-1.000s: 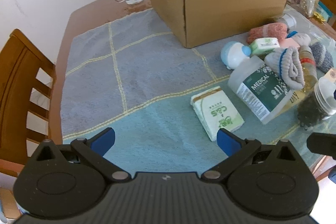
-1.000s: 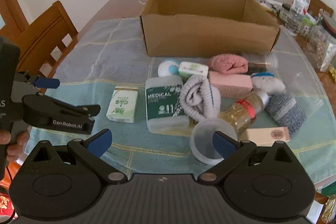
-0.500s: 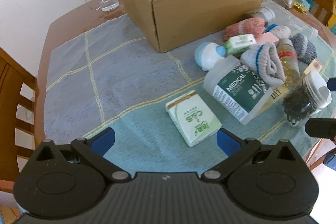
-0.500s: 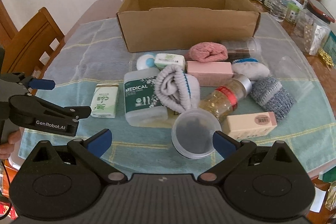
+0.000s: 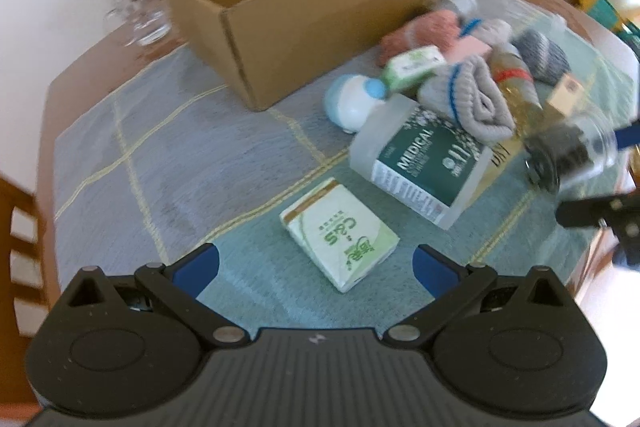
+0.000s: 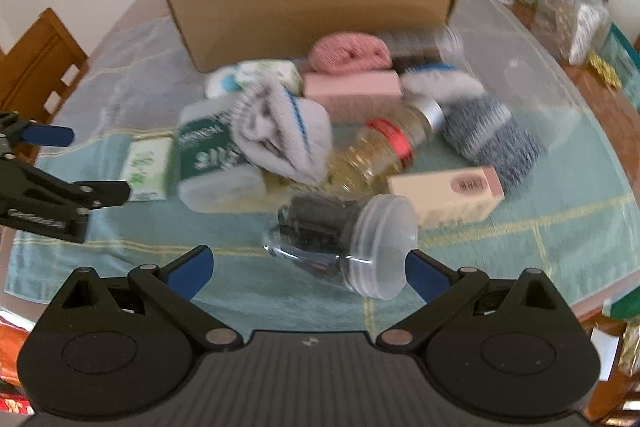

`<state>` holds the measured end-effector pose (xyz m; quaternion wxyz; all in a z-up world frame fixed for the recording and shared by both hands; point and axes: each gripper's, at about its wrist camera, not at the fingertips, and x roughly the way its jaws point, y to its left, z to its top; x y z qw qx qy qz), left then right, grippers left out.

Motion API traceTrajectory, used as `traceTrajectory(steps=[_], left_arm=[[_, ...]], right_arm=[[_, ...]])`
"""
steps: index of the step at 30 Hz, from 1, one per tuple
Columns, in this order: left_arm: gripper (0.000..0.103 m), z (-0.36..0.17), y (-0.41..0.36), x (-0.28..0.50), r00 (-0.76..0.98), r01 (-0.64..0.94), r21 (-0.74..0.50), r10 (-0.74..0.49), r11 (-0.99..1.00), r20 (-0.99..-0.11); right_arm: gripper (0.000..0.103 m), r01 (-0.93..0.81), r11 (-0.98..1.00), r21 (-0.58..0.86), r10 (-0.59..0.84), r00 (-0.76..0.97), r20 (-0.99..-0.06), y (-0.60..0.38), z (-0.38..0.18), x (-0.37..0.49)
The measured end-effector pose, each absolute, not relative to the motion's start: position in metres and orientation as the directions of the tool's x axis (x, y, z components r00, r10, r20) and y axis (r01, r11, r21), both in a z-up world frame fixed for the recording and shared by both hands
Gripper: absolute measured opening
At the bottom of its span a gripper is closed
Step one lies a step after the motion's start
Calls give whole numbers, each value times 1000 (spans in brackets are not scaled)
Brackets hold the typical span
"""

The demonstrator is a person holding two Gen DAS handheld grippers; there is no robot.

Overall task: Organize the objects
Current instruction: 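Close left gripper on tissue pack while right gripper closes on dark-filled jar, then carry tissue pack with left gripper into cardboard box while right gripper drops jar there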

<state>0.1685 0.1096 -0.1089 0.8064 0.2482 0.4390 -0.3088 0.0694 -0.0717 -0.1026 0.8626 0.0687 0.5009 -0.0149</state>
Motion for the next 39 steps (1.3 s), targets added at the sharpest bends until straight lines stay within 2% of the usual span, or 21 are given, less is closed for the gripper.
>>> traceTrajectory(steps=[7,10,23,27,32,35,37,39], left_arm=[[102,-122,99,183,370,834,152,-334,530,-867],[99,-127,97,191,332,866,132,-359,482,-872],[76,-137,86,195,138,943,-9,-415,333,-900],[75,-137,85,190,146,951,9,-423,309,-894],[67,-139,84,195,150,942,-6,-435,336,-888],[65,-138,85,197,150,939,-8,-432,343,-889],[65,-136,86,197,146,937,-17,-432,350,-890],[65,-133,87,196,147,932,-20,-430,361,-891]], right_arm=[[103,136,988,77,3,478,-878,-77,-119,74],[103,152,987,59,-21,474,-880,-77,-123,75],[103,220,974,54,-55,461,-886,-71,-123,82],[103,240,969,52,-65,456,-888,-72,-124,88],[103,278,960,30,-99,438,-893,-75,-127,92],[95,290,957,9,-119,421,-900,-74,-127,93],[85,296,955,1,-126,409,-904,-74,-128,92],[82,297,955,-5,-128,397,-909,-74,-128,92]])
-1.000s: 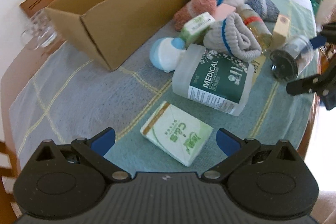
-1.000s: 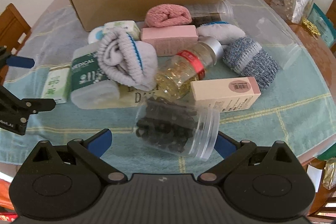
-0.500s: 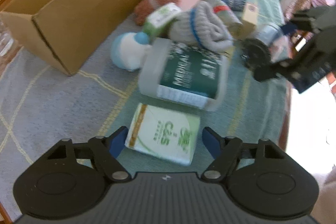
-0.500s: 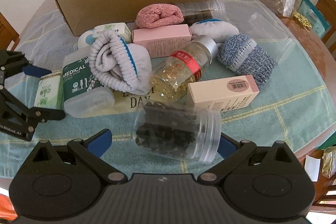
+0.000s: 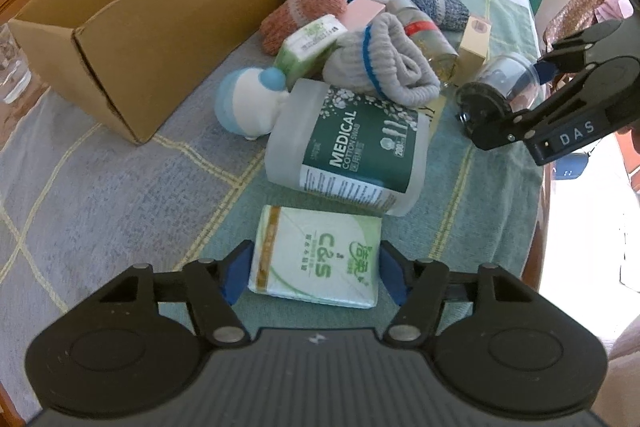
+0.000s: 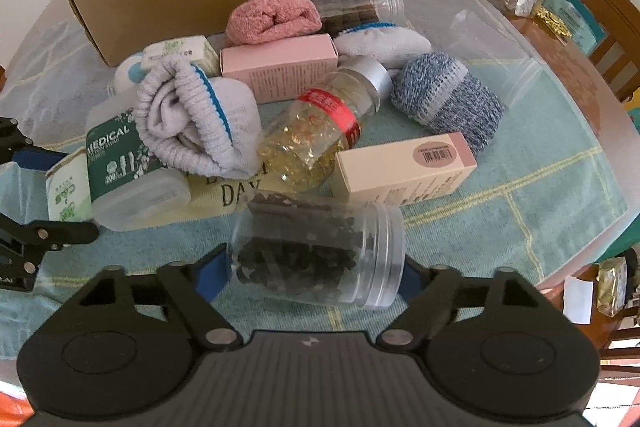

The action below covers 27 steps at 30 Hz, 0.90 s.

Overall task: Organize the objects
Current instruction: 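Carry tissue pack with left gripper into cardboard box while right gripper drops jar there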

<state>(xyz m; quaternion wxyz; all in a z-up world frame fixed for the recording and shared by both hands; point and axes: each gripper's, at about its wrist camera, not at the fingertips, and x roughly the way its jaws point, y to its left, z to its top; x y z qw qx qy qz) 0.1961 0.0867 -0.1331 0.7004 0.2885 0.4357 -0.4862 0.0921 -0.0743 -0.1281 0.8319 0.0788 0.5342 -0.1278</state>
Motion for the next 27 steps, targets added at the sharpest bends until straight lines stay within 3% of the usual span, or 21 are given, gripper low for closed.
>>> traceTrajectory(steps=[10,18,27], left_arm=[[65,-86,106,191,186,890,-31,-424,454,-886],[65,-34,100,208,279,821,-10,-416,571,-865],[65,16,48,254,463,703,34,-421,710,-780]], right_arm=[[79,261,965,29,-86,416,-905,-81,-101,87],[79,112,994,-2,-56,484,-873,-84,-50,95],[79,-95,995,-14,45,591,-805,-112,1,161]])
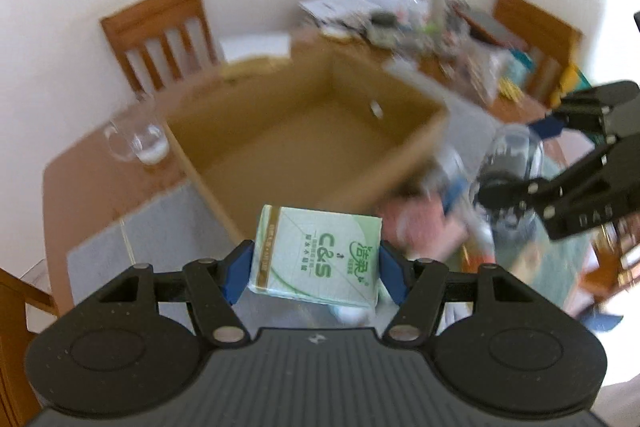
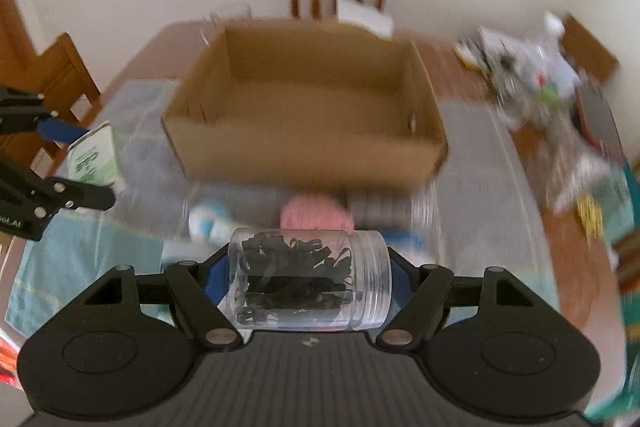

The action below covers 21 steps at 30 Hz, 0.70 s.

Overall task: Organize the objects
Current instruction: 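Carry tissue pack with left gripper into cardboard box while right gripper drops jar there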

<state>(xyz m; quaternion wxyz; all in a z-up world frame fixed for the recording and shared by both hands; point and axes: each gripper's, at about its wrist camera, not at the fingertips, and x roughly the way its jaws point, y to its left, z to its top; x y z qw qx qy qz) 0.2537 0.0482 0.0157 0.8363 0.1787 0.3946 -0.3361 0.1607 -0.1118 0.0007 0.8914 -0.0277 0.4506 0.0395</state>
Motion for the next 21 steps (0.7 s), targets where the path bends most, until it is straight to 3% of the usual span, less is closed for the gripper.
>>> traceTrajectory(steps=[8,9,11,12,21], left_arm=[[67,8,10,312,544,541,6,-345,841,-765],[70,5,8,317,552,516,4,-330,857,-766],[89,-3,6,322,564,466,2,-295,885,-772],[91,-4,7,324,575,445,3,-284,895,-767],[97,-4,18,307,605,349,-2,-227,937,-763]], right_arm=[[79,-205,979,-12,128,653,-746,-142,39,233],[79,-219,976,-14,137,657,-742,-145,40,242],[79,-237,971,-13,150,653,-743,-150,39,258],[79,-246,969,-9,157,647,-746,-153,37,266],[79,-333,943,13,213,573,-792,-157,6,313]])
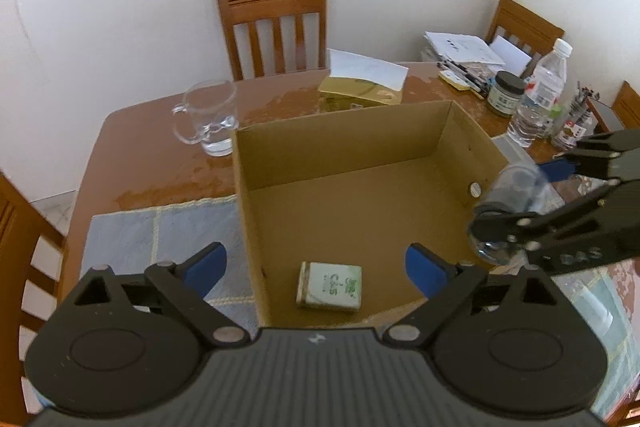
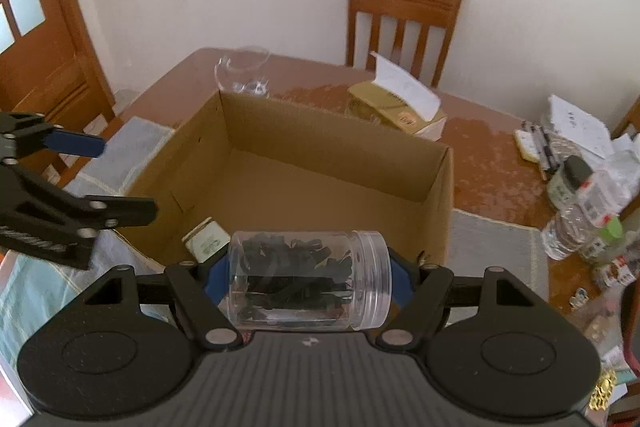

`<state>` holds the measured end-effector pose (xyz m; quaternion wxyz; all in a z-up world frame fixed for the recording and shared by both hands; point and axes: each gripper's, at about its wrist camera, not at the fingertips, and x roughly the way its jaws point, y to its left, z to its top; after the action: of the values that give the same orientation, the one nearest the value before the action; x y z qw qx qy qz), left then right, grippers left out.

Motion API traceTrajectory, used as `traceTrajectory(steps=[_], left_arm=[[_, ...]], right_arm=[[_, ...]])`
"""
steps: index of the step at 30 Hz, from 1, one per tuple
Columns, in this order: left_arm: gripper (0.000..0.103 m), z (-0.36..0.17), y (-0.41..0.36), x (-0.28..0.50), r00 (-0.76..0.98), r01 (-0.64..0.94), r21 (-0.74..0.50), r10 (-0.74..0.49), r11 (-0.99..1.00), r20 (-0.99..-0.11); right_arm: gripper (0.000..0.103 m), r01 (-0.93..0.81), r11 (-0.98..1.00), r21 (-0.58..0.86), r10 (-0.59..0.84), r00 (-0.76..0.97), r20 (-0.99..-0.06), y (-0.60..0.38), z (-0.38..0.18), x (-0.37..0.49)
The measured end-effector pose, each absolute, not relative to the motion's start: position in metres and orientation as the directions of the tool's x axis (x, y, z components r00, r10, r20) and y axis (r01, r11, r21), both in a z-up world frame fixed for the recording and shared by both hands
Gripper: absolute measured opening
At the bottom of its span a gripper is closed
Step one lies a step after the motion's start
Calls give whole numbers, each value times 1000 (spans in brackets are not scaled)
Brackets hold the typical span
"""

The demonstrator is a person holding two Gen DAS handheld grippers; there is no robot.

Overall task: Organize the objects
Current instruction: 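Carry tissue pack with left gripper into cardboard box while right gripper drops jar there, then withdraw both open grippers from the box back over the items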

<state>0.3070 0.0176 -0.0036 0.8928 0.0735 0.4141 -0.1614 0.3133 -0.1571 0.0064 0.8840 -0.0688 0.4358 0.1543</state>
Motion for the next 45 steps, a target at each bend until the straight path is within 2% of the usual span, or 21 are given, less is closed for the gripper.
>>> traceTrajectory(steps=[6,8,10,11,25,29,45], left_arm=[[100,-9,23,295,595,302,-10,-197,953,-779],[100,-11,25,292,587,289,-18,-192,957,-786],[100,-13,26,288,586,279,-22,-188,960,-788],[100,-12,26,287,585,276,-22,-186,961,-789],[101,-24,31,246,570,292,11,-165,956,-805],[101,-37,35,233,562,303,28,-155,953,-813],[101,-98,45,182,449,365,-44,-217,930,-867]], right_arm=[[80,-373,928,12,223,527,-820,-150,-14,331],[86,-383,924,2,219,523,-824,-147,-17,334],[102,-387,922,-13,213,536,-817,-146,-15,333],[103,-390,920,-23,213,550,-807,-145,-14,331],[103,-370,928,-38,206,597,-775,-150,-1,290],[103,-314,949,-36,171,606,-777,-153,-7,266],[103,-47,995,-87,-37,638,-769,-139,-46,145]])
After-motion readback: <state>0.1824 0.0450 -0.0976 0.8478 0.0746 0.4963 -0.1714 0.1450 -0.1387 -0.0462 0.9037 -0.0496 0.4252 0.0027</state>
